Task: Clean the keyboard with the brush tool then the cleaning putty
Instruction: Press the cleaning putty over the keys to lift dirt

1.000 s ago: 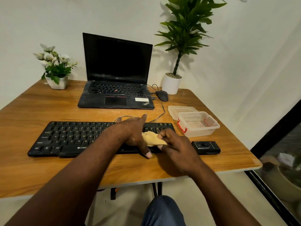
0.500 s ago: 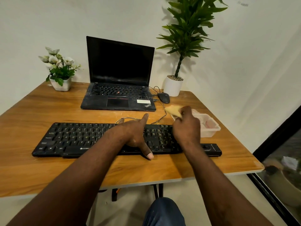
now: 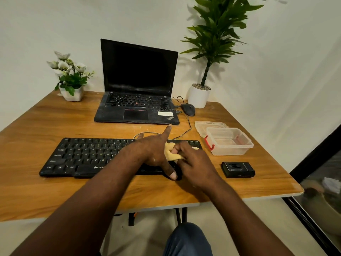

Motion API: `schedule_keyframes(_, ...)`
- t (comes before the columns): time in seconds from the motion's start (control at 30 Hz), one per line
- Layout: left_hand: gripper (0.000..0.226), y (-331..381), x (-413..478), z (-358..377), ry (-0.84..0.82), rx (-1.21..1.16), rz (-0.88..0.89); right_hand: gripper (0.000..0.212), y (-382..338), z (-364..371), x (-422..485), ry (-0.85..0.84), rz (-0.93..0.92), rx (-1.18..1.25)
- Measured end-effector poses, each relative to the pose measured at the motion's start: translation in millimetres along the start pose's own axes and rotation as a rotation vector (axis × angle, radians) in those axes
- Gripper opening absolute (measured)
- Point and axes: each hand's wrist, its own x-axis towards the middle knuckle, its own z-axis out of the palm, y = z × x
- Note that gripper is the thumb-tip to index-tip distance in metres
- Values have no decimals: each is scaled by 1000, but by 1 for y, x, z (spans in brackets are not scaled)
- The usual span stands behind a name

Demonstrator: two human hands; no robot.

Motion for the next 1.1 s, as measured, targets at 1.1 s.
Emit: schedule_keyframes(1.1, 151, -2, 1, 4, -2, 75, -22, 39, 43, -16, -81, 255, -40, 82)
